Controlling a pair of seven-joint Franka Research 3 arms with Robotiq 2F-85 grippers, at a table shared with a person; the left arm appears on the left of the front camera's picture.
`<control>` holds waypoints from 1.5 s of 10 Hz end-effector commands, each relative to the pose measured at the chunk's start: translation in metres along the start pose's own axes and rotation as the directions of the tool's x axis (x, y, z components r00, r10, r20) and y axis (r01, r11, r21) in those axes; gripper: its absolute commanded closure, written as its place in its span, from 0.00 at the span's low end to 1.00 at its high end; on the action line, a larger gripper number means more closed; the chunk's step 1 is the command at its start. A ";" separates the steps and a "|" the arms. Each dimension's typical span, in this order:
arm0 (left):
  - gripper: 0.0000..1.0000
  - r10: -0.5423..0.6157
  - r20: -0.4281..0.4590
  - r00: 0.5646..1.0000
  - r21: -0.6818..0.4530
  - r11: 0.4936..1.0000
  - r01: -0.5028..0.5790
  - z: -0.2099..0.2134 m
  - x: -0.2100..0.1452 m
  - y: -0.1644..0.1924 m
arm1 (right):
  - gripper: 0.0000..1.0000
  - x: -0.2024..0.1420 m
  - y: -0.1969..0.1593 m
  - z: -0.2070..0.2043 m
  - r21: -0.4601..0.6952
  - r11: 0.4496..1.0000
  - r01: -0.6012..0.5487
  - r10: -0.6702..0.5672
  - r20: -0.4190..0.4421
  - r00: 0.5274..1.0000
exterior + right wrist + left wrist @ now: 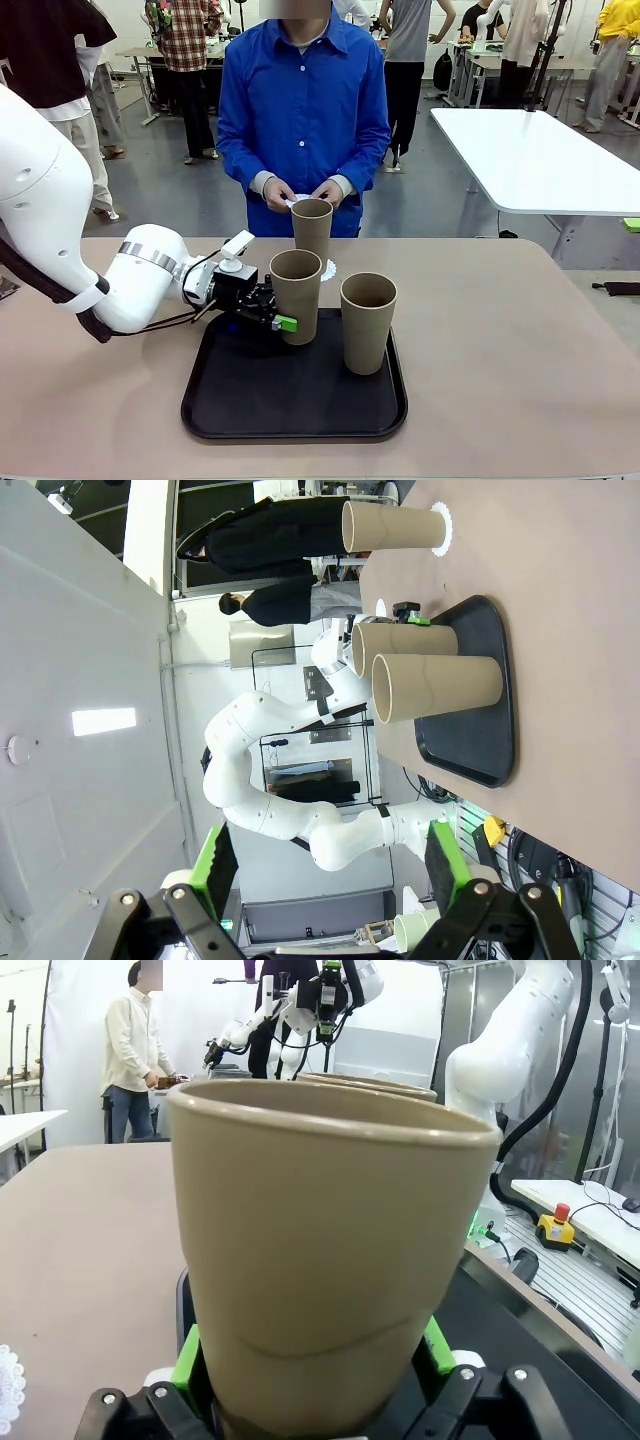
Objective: Place coasters on the table and set cups on them.
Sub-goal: Take one Reusable plastic cup from the Flat Tray and place it on a coaster set by the human.
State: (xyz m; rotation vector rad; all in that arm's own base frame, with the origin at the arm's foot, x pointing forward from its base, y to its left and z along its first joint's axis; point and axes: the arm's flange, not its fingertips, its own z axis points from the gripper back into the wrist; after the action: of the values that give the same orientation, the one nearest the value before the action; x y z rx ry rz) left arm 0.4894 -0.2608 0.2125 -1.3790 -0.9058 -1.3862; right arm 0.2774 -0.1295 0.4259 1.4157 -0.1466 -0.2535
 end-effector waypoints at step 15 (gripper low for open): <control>1.00 -0.046 -0.034 0.998 0.028 0.999 0.047 0.044 0.211 -0.080 | 0.00 0.000 0.002 0.000 0.007 1.000 -0.005 0.005 0.003 1.000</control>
State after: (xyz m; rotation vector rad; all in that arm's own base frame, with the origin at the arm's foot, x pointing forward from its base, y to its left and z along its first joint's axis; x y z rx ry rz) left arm 0.4457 -0.2254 0.4417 -1.3109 -0.9483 -1.4428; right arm 0.2774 -0.1295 0.4257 1.4160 -0.1462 -0.2541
